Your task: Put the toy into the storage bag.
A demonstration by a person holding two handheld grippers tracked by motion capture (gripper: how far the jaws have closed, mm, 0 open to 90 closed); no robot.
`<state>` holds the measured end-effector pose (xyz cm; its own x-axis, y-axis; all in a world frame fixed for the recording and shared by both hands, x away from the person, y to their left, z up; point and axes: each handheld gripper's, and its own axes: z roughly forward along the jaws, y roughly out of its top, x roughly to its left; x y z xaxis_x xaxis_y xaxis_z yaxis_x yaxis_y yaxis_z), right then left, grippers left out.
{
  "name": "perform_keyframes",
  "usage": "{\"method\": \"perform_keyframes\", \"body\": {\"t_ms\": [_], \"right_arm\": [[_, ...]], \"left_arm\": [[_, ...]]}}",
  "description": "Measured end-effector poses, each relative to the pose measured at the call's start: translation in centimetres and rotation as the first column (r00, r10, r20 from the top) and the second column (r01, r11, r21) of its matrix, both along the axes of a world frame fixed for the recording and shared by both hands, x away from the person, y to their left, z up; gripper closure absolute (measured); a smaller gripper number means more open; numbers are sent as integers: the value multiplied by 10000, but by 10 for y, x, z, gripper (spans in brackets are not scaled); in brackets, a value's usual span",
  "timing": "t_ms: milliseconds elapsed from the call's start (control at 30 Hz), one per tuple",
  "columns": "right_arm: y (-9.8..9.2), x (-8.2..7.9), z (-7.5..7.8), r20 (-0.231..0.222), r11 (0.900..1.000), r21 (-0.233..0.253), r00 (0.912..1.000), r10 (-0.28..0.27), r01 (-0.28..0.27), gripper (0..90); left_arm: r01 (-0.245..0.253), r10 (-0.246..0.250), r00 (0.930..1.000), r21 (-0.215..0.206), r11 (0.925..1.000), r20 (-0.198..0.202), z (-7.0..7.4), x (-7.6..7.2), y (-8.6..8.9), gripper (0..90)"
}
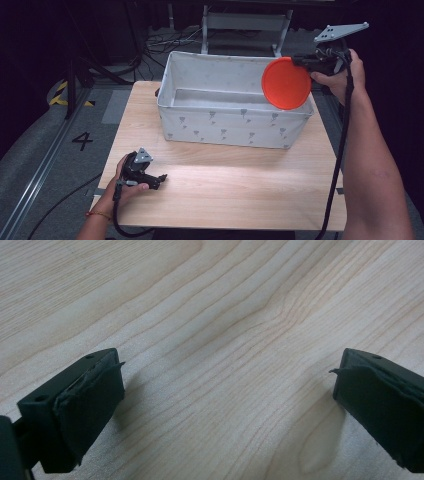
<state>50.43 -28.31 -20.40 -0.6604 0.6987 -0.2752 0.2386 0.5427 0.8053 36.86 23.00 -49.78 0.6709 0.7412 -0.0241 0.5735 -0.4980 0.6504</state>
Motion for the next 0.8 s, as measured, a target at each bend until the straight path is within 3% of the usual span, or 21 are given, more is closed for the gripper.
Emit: {"method": "perform_keyframes", "body": {"t_ms": [333,533,667,800], "right_arm": [[3,8,-25,-229,9962,-136,9961,852,-856,826],[10,13,-34,-508,9909,-679,9923,1132,-1165,827],[19,19,-47,-973,9794,-1393,9862,1336,-1464,827],[27,21,-59,-1547,9573,-2134,9743,1638,-1949,827]], "left_arm": [[6,-6,10000,0,10000,-4,0,0,0,2],[5,-5,10000,-3,10000,-5,0,0,0,2],[4,-4,10000,-1,10000,-4,0,0,0,2],[41,-41,10000,-25,10000,-8,0,0,0,2]]}}
